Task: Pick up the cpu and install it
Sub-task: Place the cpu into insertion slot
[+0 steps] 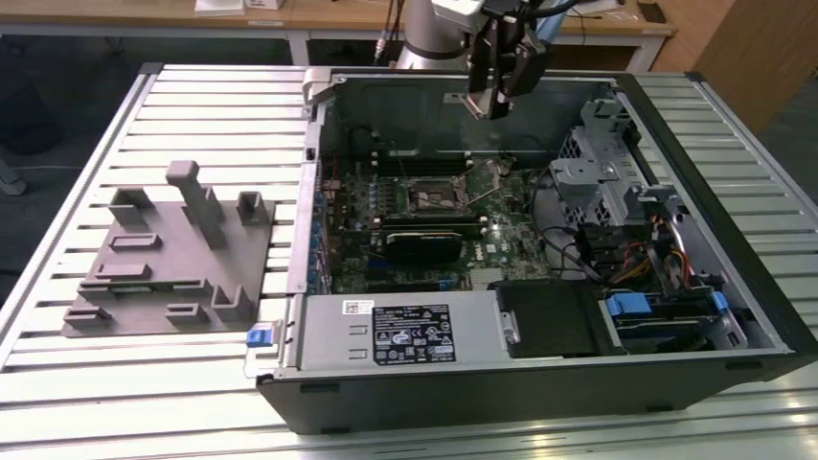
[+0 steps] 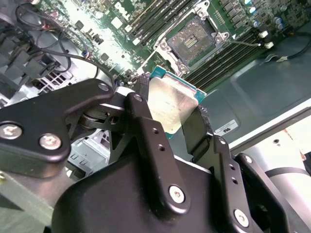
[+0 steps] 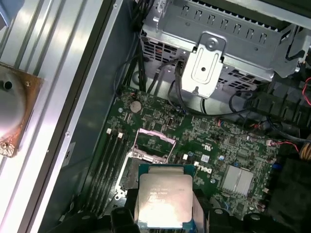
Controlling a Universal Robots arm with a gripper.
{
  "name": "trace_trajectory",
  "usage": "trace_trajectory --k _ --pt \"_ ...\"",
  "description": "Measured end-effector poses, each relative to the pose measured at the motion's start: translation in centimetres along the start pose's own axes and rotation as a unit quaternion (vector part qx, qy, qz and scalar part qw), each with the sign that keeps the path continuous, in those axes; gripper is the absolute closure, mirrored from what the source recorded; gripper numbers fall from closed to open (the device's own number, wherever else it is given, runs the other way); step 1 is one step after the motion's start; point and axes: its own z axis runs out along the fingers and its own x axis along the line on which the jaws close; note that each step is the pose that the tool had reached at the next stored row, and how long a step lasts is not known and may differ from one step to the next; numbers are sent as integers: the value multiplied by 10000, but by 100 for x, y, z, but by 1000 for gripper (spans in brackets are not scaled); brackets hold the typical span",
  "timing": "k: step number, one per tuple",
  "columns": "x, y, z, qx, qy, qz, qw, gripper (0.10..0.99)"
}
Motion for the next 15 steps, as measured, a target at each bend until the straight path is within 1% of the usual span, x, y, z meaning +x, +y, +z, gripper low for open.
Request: trace_trajectory --k 3,5,7,11,15 --pt "5 -1 55 0 -8 192 9998 557" --pt "6 -2 90 0 -15 346 9994 557" --pt "12 -8 109 0 -19 469 9989 557" --pt "35 -73 124 0 -21 539 9985 557" --pt "40 -88 128 -1 -18 579 9983 557"
